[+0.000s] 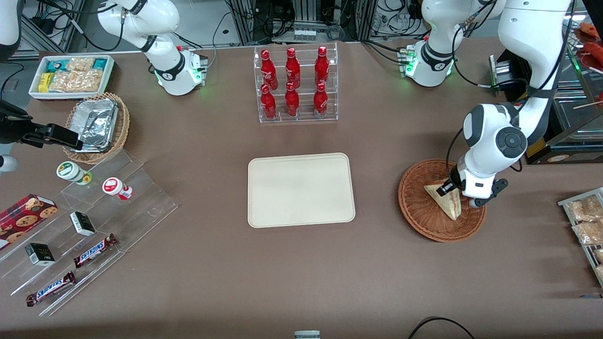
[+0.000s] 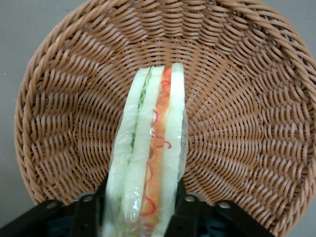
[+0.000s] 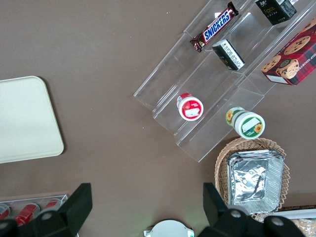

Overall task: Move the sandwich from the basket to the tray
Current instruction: 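Lift the sandwich out of the basket and carry it toward the tray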

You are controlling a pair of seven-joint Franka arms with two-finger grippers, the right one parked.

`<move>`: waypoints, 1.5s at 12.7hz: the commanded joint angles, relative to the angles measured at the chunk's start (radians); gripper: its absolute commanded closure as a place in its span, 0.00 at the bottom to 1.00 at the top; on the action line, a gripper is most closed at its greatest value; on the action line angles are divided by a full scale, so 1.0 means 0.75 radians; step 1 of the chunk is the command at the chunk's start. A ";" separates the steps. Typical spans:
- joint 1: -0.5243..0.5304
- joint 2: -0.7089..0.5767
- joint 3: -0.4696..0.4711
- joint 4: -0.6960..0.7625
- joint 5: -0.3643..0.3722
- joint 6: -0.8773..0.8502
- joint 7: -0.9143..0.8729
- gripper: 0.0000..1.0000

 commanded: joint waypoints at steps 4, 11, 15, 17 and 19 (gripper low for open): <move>-0.040 -0.043 -0.030 0.266 0.013 -0.389 0.038 1.00; -0.350 0.059 -0.032 0.483 0.001 -0.558 0.096 1.00; -0.567 0.177 -0.032 0.614 -0.011 -0.552 -0.016 1.00; -0.663 0.259 -0.032 0.708 -0.007 -0.545 -0.119 1.00; -0.756 0.361 -0.032 0.810 -0.009 -0.548 -0.209 1.00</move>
